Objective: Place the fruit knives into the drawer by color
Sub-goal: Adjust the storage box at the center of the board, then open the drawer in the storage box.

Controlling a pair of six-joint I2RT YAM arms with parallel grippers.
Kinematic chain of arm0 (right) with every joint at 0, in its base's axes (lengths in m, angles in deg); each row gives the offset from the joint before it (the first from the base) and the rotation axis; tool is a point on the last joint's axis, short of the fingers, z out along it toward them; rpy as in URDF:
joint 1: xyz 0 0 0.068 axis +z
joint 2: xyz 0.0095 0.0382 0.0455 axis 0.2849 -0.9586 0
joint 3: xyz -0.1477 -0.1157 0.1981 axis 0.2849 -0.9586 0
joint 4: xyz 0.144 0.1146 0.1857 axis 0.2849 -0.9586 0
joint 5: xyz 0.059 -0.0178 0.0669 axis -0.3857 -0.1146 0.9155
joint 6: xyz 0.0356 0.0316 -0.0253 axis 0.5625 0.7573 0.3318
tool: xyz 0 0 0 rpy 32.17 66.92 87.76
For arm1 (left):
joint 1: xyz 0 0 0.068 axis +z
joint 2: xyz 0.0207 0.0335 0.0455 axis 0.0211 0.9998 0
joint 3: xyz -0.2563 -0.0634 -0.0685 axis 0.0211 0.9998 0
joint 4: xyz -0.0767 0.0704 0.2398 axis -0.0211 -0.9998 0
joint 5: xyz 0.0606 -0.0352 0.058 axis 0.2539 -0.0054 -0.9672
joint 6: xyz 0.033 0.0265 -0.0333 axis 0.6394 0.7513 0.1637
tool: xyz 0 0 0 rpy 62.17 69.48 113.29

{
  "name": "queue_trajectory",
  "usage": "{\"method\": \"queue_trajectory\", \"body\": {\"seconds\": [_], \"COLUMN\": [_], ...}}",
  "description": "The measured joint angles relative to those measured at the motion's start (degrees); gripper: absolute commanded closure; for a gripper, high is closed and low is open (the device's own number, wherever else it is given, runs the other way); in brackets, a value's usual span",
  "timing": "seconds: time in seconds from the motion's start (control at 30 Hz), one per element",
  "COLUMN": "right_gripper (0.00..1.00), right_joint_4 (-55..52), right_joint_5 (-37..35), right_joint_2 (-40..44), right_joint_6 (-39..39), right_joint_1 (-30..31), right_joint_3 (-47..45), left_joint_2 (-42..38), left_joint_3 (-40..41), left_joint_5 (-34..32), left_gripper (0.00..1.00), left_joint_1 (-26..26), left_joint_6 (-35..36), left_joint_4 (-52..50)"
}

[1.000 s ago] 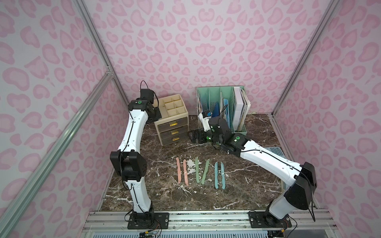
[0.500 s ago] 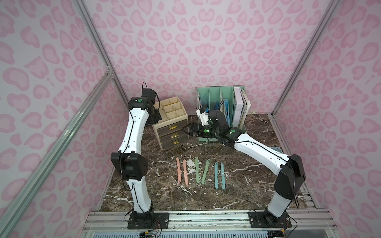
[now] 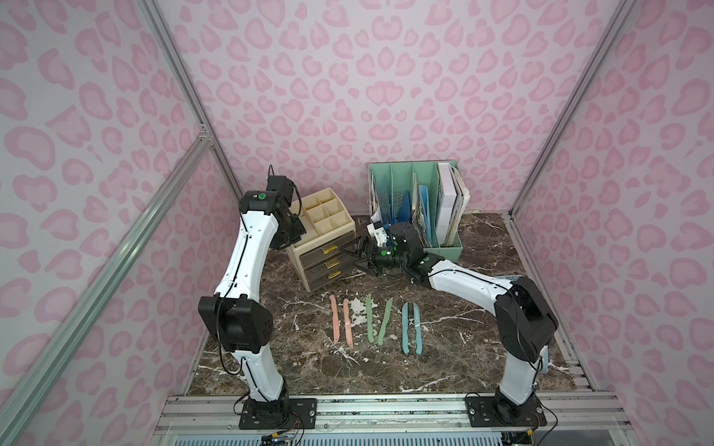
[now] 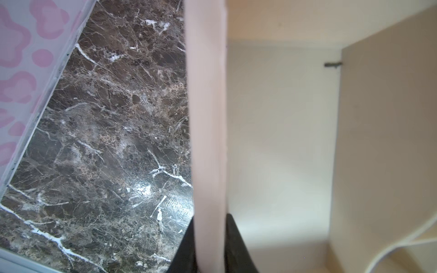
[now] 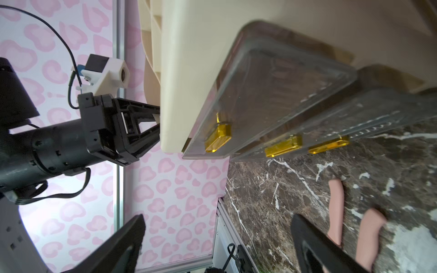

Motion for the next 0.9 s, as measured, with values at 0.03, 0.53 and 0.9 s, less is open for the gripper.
{"method": "queue_trajectory", "body": {"seconds": [0.03, 0.53, 0.9], "right_gripper": [0.13, 0.5, 0.61], "right_joint_4": [1.7, 16.8, 14.4], "right_joint_5": [0.4, 1.7, 2.4], "right_joint_2": [-0.7, -5.9, -9.1], "right_joint_6": [1.9, 14.4, 14.4], "right_joint_1": [-0.1, 0.5, 1.6], "right_joint_3": [-0.5, 0.8, 6.1], "left_joint_2": [-0.4, -1.3, -0.2], "left_joint_3": [0.7, 3.1, 2.5], "left_joint_5": [0.1, -1.0, -2.0], "left_gripper": [0.72, 0.34, 0.39], "left_joint_1": [-0.3, -1.0, 0.0], "left_joint_6": [0.0, 3.0, 4.2], "left_joint_4": [0.6, 4.6, 5.9]}}
